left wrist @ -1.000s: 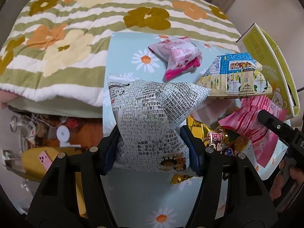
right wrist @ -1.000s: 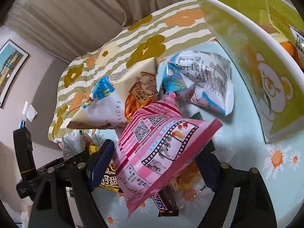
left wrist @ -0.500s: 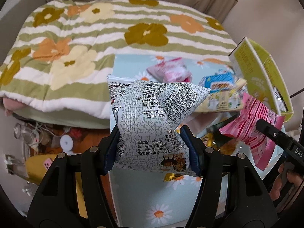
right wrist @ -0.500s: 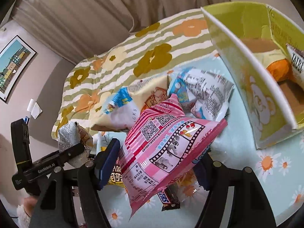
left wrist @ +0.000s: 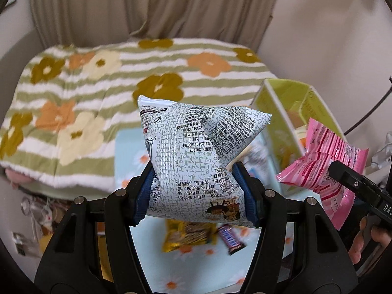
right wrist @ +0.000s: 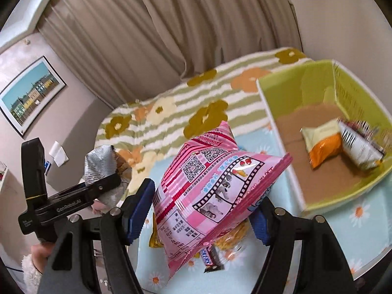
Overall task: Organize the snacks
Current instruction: 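Carry both bags over the box and open both tools to drop them in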
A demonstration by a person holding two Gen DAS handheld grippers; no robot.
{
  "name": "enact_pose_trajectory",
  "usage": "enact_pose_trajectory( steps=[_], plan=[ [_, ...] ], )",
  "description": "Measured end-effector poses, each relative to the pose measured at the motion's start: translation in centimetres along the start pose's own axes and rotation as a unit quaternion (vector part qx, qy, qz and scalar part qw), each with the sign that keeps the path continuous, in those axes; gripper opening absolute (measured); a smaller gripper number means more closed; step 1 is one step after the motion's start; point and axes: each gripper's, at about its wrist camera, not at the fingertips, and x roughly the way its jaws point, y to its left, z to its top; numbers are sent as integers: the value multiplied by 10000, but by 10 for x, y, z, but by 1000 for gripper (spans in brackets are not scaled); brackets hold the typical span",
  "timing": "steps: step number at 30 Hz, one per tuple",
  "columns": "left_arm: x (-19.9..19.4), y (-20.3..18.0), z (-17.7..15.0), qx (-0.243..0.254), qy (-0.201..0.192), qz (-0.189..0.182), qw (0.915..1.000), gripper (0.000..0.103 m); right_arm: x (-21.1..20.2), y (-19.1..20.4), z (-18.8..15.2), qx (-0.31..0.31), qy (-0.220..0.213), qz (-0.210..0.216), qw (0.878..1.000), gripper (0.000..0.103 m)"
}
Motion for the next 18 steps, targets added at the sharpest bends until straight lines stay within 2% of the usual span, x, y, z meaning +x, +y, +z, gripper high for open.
enact_pose_trajectory(
  steps=[8, 14, 18],
  plan=[
    [9, -105, 22, 138, -216, -59, 9997, 59, -36, -60, 38, -357, -186, 117, 9991, 67],
    [40, -199, 32, 361, -205, -166, 9990, 59, -58, -120, 66, -634, -263, -10, 9976, 67],
    [65, -254, 36, 477, -64, -173, 9987, 59, -62, -159, 80, -660, -195, -90, 9976, 67]
  ],
)
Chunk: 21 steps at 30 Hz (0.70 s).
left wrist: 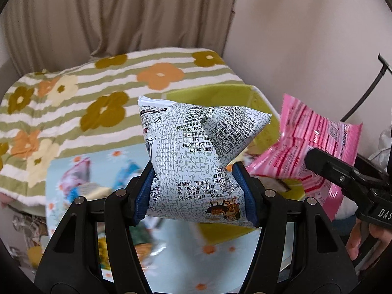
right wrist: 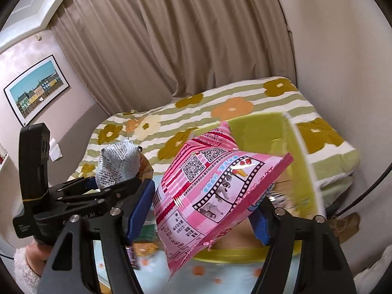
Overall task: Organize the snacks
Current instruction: 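Carry both bags over the box and open both tools to drop them in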
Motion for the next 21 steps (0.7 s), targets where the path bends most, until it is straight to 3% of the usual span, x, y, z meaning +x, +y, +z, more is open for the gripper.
enact_pose_trajectory(
  steps=[6, 15, 16, 17, 19, 21],
  plan=[
    [39, -38, -2, 68, 407, 47, 9991, 59, 7, -45, 4, -96, 240, -133, 9996, 67],
    [83, -46, -20, 113, 953, -98, 9953, 62, 20, -78, 3, 224, 420, -89, 9988, 67],
    [85, -46, -23, 145, 976, -71, 9951, 68, 21, -79, 4, 238, 437, -91, 9987, 67],
    [88, -47, -24, 174, 1000, -22, 9948, 85, 21, -80, 5, 241, 441, -93, 9987, 67],
    [89, -50, -26, 222, 986, 37, 9949, 103, 22, -84, 6, 228, 445, -108, 9987, 67],
    [83, -51, -27, 244, 889, -20, 9957, 103, 22, -86, 8, 242, 450, -111, 9986, 67]
  ],
)
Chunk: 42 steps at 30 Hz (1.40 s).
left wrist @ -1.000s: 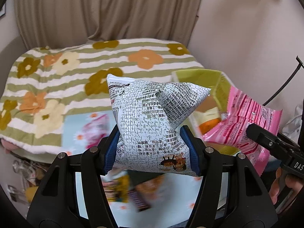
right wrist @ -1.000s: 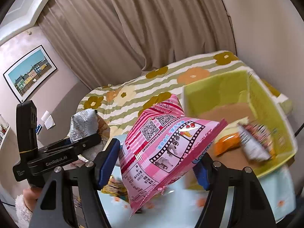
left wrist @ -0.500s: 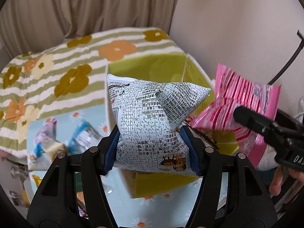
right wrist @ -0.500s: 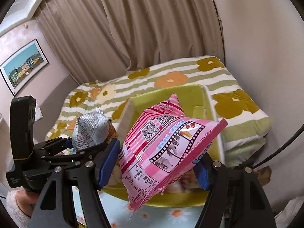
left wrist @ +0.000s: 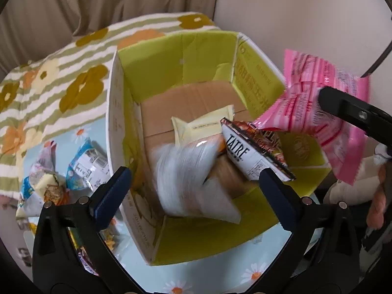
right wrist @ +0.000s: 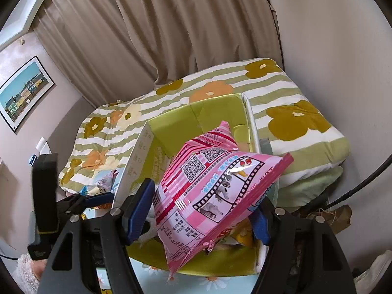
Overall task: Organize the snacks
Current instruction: 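Carry both bags over the box and open both tools to drop them in, then move both tools back over the remaining snacks on the table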
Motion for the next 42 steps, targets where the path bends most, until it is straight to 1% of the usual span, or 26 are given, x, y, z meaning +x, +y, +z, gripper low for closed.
enact_pose_trajectory(
  steps=[4, 7, 11, 15, 18, 19, 20, 21, 25, 26, 30, 33, 42],
  plan=[
    [-11, 6, -3, 83, -19, 56, 9999, 103, 1, -2, 2, 39, 16, 7, 10000, 67],
    [-17, 15, -3, 32, -53, 84, 9999, 103, 2, -2, 2, -1, 27, 29, 10000, 67],
    [-23, 21, -2, -65, -118, 23, 9999, 103, 7, 4, 6, -96, 37, 60, 9999, 67],
    [-23, 25, 1, -76, -162, 55, 9998, 103, 21, 7, 14, -135, 96, 1, 9999, 68],
    [-22, 29, 2, -114, -173, 28, 9998, 103, 38, 8, 18, -203, 255, -15, 9995, 70],
    [-21, 29, 3, -130, -163, 27, 9998, 103, 44, 8, 18, -204, 343, -96, 9992, 71],
    [-20, 30, 2, -144, -154, 31, 9998, 103, 48, 7, 18, -221, 420, -187, 9987, 86],
    [-19, 29, 2, -155, -142, 35, 9998, 103, 52, 6, 16, -257, 422, -272, 9984, 103],
    [-18, 31, -3, -219, -106, 58, 9997, 103, 42, 3, 6, -320, 73, -191, 9993, 103],
    [-18, 32, -5, -234, -99, 57, 9997, 103, 40, 2, 5, -310, 46, -190, 9993, 103],
    [-17, 35, -12, -345, -51, 66, 9994, 103, 38, 1, 3, -317, 195, -315, 9988, 103],
    [-20, 38, -19, -444, -49, 71, 9990, 103, 36, -1, 2, -280, 291, -274, 9988, 103],
    [-33, 49, -39, -683, -50, 245, 9974, 103, 31, 13, -6, -442, 308, -138, 9985, 103]
  ],
)
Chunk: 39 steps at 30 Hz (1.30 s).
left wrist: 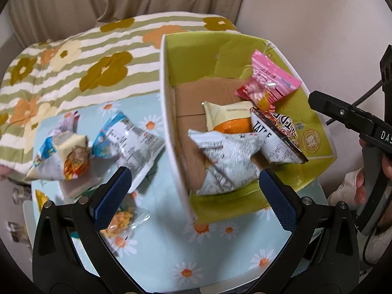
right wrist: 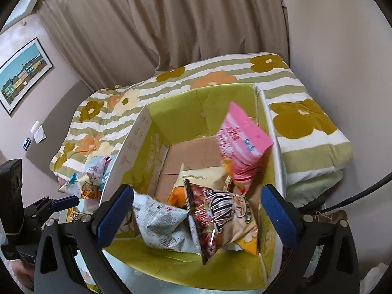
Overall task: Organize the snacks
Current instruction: 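Move both tools back over the remaining snacks on the table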
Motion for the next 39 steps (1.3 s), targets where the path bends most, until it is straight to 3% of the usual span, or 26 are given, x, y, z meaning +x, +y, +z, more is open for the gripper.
enact_pose_trajectory(
  steps=[11, 15, 19, 27, 33, 39],
  plan=[
    [-61, 38, -6, -67, -640, 231, 9977, 103, -21, 53, 7, -415, -318, 105, 9986, 103],
    [-90, 80, -13, -92, -950, 417, 9946, 103, -31, 90, 4, -530, -605, 178, 9966, 103],
    [-110, 132, -22, -278, -986, 495, 9935, 103, -35, 130, -2, -540, -777, 392, 9947, 103],
    [-112, 227, -44, -372, -650, 514, 9959, 103, -15, 208, -33, -625, -656, 357, 9953, 103],
    [-87, 272, -62, -391, -205, 129, 9989, 103, 14, 246, -66, -568, -288, 196, 9978, 103],
    [-40, 290, -77, -161, 444, -369, 9982, 103, 44, 271, -109, -235, 70, -121, 9996, 103]
  ],
)
